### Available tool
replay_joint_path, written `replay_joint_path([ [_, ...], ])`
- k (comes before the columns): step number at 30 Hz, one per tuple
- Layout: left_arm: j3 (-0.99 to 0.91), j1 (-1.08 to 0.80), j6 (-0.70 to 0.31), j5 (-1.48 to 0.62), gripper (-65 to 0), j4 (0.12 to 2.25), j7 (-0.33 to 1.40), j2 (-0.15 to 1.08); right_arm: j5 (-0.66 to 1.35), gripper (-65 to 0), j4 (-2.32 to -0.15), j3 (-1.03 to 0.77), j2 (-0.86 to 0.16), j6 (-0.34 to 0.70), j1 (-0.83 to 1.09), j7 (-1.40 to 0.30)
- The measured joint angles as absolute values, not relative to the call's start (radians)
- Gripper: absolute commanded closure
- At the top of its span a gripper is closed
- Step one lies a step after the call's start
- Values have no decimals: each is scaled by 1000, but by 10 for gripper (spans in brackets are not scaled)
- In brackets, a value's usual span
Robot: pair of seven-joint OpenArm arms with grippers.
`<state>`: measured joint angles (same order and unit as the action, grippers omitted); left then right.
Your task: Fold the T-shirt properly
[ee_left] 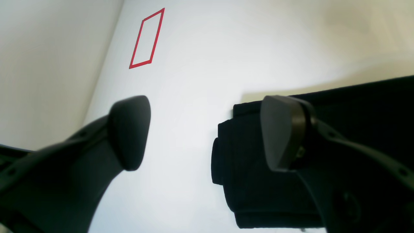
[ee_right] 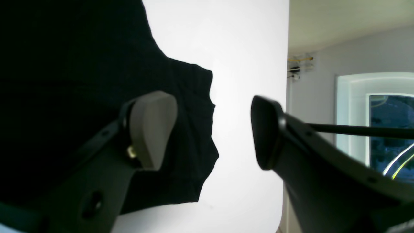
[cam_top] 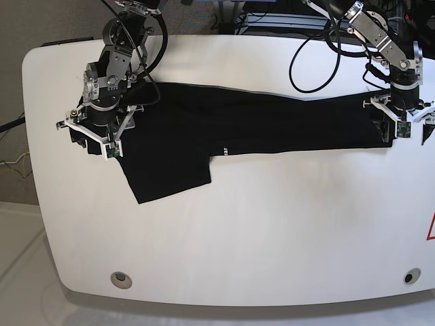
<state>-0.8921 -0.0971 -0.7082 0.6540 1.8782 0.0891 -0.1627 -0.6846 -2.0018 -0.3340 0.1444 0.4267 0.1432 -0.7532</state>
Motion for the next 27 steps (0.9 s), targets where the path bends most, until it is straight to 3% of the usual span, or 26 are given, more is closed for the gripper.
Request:
replay_joint_path([
  [2, -897, -94, -707, 635, -502, 1872, 98, -163, -677, -395, -2001, -334, 144, 427, 142, -753],
  [4, -905, -85, -708, 613, -501, 1858, 109, -162, -423, -394, -1980, -352, 125, 514, 130, -793],
  [6, -906, -86, -708, 622, -499, 1854, 119, -162, -345, -395, -1941, -344, 107, 595, 125, -765],
  [15, -907, -91, -707, 619, -499, 1854, 123, -162, -170, -392, -1796, -344, 122, 633, 96, -795],
  [27, -916, -102, -708, 612, -503, 1849, 119, -163, 161, -389, -1758, -391, 107, 666, 80, -809],
])
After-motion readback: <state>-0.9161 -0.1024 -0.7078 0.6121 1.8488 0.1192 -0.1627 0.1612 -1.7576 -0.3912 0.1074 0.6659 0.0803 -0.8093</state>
